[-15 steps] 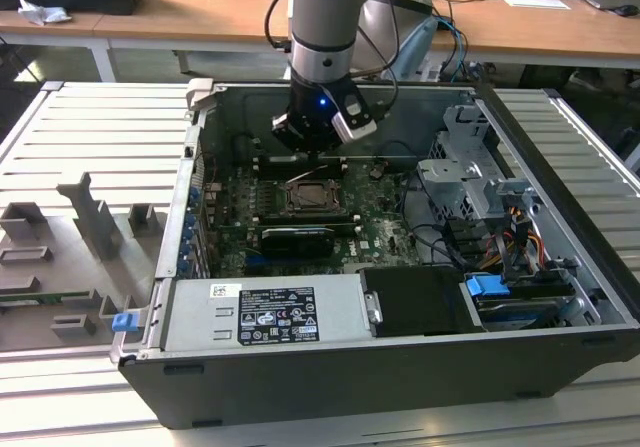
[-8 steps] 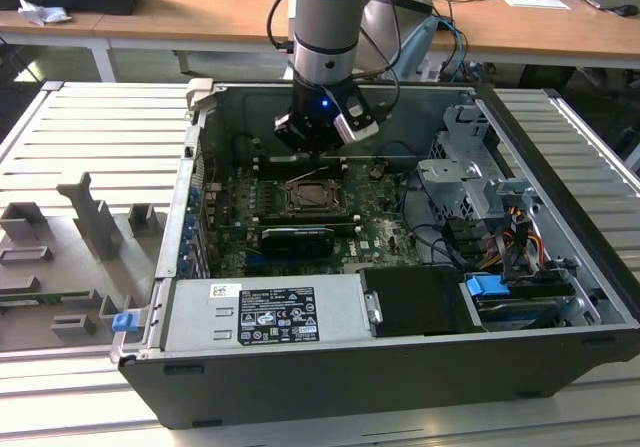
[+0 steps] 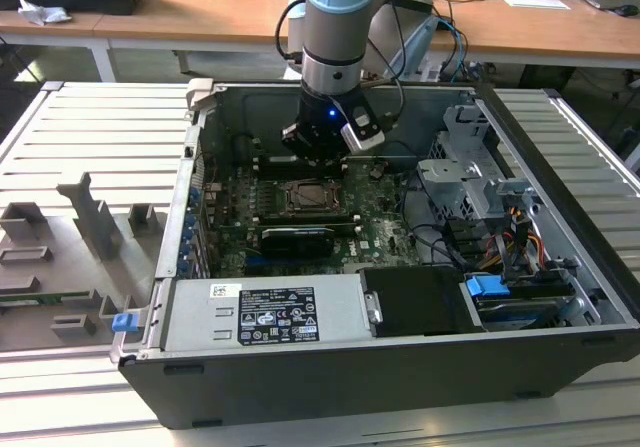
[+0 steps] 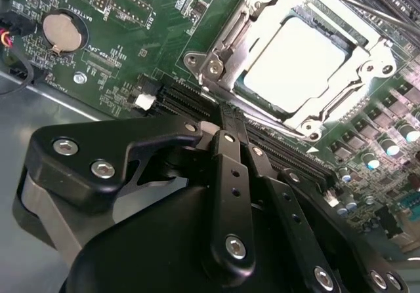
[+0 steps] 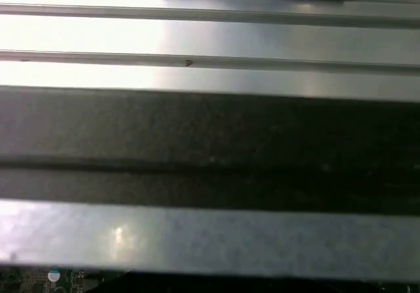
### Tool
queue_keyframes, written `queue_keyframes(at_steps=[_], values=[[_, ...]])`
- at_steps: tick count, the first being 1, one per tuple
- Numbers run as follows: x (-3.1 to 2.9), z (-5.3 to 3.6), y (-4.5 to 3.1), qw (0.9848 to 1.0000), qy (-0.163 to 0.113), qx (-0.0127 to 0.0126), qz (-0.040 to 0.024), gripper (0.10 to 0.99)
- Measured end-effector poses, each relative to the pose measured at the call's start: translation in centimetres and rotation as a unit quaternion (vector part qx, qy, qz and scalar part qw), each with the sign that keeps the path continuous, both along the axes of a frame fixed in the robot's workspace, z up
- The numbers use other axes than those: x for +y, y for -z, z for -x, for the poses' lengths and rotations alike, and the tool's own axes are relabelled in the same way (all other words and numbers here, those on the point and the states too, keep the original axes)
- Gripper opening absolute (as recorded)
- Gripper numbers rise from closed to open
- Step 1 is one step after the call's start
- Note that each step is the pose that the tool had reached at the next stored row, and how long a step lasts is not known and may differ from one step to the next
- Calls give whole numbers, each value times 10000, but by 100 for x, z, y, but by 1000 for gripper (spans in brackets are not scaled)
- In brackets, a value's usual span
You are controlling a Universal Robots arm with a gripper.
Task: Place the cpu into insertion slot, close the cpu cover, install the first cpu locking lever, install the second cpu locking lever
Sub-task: 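Install the first cpu locking lever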
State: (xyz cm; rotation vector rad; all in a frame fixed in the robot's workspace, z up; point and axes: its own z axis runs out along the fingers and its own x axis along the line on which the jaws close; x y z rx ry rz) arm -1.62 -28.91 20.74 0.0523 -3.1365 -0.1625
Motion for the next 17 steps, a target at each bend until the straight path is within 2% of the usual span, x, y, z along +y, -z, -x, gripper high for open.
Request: queue_keyframes(at_steps=[12,17], values=[[-1,-15,37,9999,1,1,133,106],[1,-21,52,9999,2,-1,156,106]])
